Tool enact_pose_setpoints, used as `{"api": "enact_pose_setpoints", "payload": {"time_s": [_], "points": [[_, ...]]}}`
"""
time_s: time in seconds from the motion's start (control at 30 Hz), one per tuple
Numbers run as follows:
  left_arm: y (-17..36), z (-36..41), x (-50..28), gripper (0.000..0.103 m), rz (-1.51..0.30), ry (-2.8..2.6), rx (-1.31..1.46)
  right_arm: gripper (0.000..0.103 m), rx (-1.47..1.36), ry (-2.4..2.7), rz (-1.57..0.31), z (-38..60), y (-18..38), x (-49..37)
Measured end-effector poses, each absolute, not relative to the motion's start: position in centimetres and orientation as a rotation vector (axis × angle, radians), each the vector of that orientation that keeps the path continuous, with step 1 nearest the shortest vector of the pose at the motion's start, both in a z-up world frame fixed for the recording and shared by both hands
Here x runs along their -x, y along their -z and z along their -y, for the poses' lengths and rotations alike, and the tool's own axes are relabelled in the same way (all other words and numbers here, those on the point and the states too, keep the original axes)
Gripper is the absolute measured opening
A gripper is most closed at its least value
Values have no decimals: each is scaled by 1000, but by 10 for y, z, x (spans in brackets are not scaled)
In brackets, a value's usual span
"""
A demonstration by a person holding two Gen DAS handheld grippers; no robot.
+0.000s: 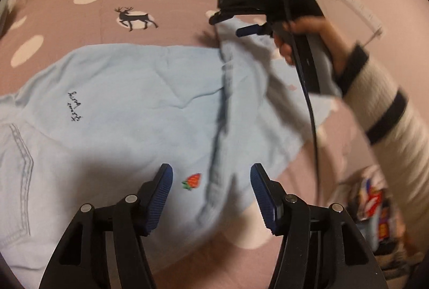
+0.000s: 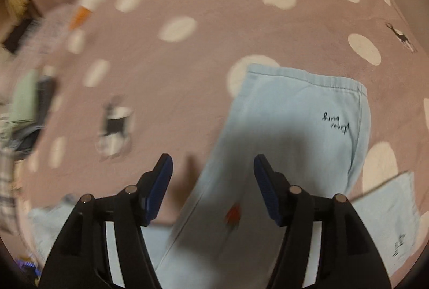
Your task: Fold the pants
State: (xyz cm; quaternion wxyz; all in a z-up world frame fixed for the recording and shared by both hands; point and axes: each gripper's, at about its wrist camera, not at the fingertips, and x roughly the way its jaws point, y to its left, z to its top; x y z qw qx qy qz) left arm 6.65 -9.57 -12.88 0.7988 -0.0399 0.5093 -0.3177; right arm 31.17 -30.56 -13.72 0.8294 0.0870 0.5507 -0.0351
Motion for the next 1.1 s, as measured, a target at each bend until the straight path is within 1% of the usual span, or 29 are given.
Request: {"api": "enact_pose_setpoints", "payload": {"time_s": [0.03, 0.07, 0.1, 0.13, 0.17, 0.23, 0.27, 0.33, 0.5, 0.57, 0.67, 0.8, 0.87, 0.9, 0.93, 1.0, 1.1], "points": [[134, 98, -66, 57, -1101, 682, 67, 55, -170, 94, -1189, 305, 144, -316], [135, 100, -65, 51, -1095, 681, 61, 52, -151, 104, -1185, 304, 148, -317], [136, 99, -63, 46, -1083, 679, 52, 43, -127, 105, -1163, 302, 147, -316], [137, 101, -60, 32, -1072, 677, 30, 21, -117, 95, -1151, 302, 145, -316], [138, 101, -58, 16, -1072, 673, 21, 10, -132, 73, -1144, 305, 143, -314], [137, 104, -58, 8, -1078, 673, 28, 4, -203, 62, -1107, 318, 136, -303], [136, 103, -55, 5, -1074, 673, 39, 4, -247, 60, -1068, 328, 128, -294], [135, 105, -57, 5, -1067, 672, 35, 4, -337, 46, -992, 345, 112, -268], [128, 110, -55, 5, -1046, 667, -15, 4, -535, 16, -767, 394, 68, -165], [124, 111, -52, 5, -1026, 668, -40, 5, -609, 52, -699, 417, 64, -123], [119, 115, -49, 5, -1009, 672, -80, 7, -689, 89, -683, 434, 76, -85], [119, 121, -48, 5, -1012, 660, -132, 10, -825, 125, -748, 453, 128, -60], [119, 124, -47, 5, -1010, 645, -159, 22, -899, 142, -752, 460, 149, -52], [119, 125, -48, 5, -1012, 635, -169, 39, -928, 152, -742, 464, 154, -47], [119, 124, -48, 5, -1013, 632, -172, 44, -979, 138, -714, 468, 157, -42], [120, 124, -48, 5, -1012, 621, -183, 46, -1051, 119, -667, 475, 160, -40], [122, 128, -50, 5, -1008, 615, -222, 46, -1054, 139, -658, 479, 157, -50]]}}
